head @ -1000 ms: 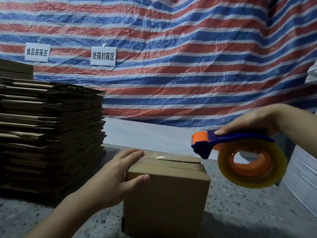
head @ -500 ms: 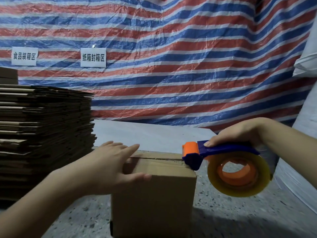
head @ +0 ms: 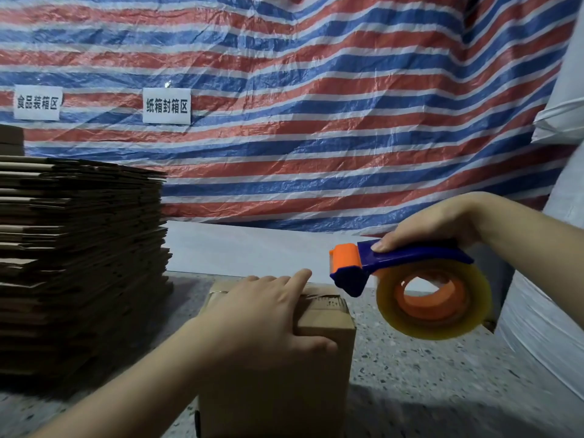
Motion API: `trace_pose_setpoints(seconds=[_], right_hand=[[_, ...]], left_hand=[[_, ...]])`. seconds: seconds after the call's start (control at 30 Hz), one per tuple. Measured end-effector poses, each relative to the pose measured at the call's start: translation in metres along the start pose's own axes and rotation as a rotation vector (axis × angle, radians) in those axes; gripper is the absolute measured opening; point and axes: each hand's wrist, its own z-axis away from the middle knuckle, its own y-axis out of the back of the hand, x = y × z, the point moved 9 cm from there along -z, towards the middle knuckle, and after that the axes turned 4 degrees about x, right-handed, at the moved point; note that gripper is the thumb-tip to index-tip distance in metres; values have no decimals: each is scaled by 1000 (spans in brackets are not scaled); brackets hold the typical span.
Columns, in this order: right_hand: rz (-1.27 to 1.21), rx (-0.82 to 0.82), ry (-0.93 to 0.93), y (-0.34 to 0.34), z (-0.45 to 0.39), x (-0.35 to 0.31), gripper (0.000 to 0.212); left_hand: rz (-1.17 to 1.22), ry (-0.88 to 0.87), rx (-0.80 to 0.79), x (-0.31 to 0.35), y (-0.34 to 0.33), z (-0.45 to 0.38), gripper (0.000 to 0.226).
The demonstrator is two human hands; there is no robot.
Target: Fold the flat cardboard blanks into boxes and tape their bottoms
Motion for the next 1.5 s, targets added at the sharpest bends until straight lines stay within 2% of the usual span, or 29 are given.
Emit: trace_pose_setpoints(seconds=[0.1,0.23,0.37,0.53,0.63,0.73,0.87,0.97,1.1,1.2,1.33,1.4,1.5], right_hand=[[36,8,10,5,-2,-1,94],[-12,-5,-14,3,-4,20,74],[-84,-3,-69,3,1,62,86],[-105,-45,-68,-26,-7,85,68],[-103,-39,-43,-43,-19,82,70],[-90,-34,-11,-52,-28,75,67],[-110,-37,-3,-56,-28,73,58],[-106,-14,-11,-53,-27,78,65],[-150,0,8,-48,-20,90,72],[-302,12,50,-43,-14,106,79],[-339,13,35,-47,-10,134,69],[-317,14,25,-47,-7,139,71],[-80,-19,36,-45,-3,123,77]], left_hand=[[5,-8,-28,1,-2,-1,109],[-16,-23,-51,1,-4,-1,106],[-14,-16,-65,-1,-7,-2,105],[-32,1,-150,-3,-11,-5,109],[-130,-21,-195,-2,-7,-7,116],[-170,-61,-159,15,0,-16,123],[-63,-122,-195,48,-6,-22,105],[-48,-139,-199,52,-8,-19,89],[-58,-139,-194,51,-7,-16,83],[-52,-141,-202,53,-6,-14,79],[-60,-140,-195,54,-6,-15,78],[-53,-140,-193,54,-6,-15,77],[-30,-136,-212,54,-8,-15,79]])
